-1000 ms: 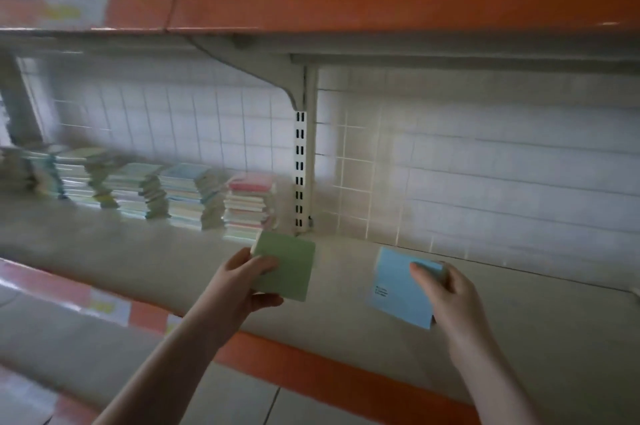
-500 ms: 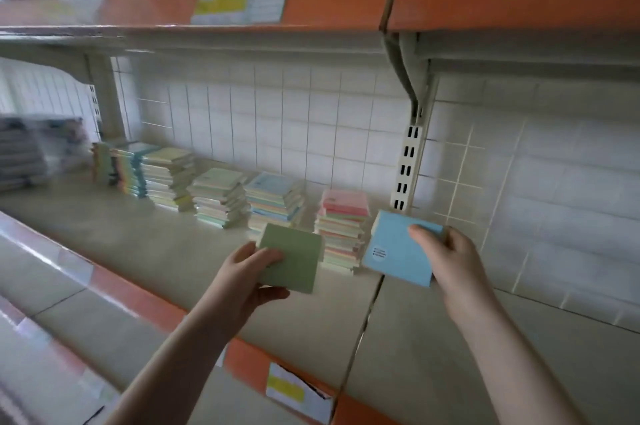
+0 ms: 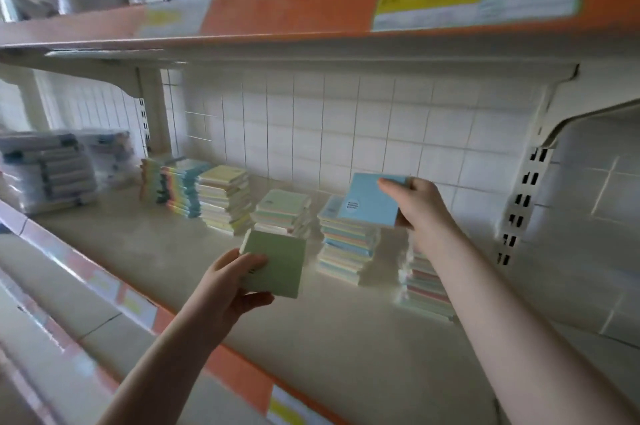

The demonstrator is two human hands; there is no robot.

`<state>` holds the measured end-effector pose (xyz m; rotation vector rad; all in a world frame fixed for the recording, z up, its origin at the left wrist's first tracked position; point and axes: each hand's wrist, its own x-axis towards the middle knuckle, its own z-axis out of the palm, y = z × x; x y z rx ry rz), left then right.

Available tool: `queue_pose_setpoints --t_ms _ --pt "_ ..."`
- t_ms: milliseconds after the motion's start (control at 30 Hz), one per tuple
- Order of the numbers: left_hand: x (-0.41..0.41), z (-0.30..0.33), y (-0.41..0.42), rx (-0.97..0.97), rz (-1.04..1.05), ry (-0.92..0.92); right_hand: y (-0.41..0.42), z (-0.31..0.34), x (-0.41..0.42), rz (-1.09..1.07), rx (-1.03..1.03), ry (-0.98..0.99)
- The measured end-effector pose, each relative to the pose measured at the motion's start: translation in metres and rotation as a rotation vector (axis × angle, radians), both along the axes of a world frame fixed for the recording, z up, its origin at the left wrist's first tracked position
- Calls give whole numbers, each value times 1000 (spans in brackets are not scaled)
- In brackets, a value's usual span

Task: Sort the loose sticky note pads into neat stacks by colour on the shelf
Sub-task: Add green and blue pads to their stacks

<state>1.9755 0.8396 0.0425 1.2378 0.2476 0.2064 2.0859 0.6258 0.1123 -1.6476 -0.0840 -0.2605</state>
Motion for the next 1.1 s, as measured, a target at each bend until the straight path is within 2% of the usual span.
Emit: queue_pose_setpoints --t_ms 267,467,567,833,967,1100 --pt "37 4 102 -11 -50 47 47 -17 57 -225 -99 80" --pt "62 16 131 -33 -124 34 56 -34 59 -483 -569 88" --pt "76 20 134 -2 -133 18 60 -35 61 -509 -668 92" --pt "129 50 111 213 -100 -55 56 -32 53 -572 -680 -80" --pt "154 69 81 352 -79 -83 46 -24 27 -576 -756 -207" --pt "185 63 58 585 -49 46 27 -20 -2 -580 -859 -277"
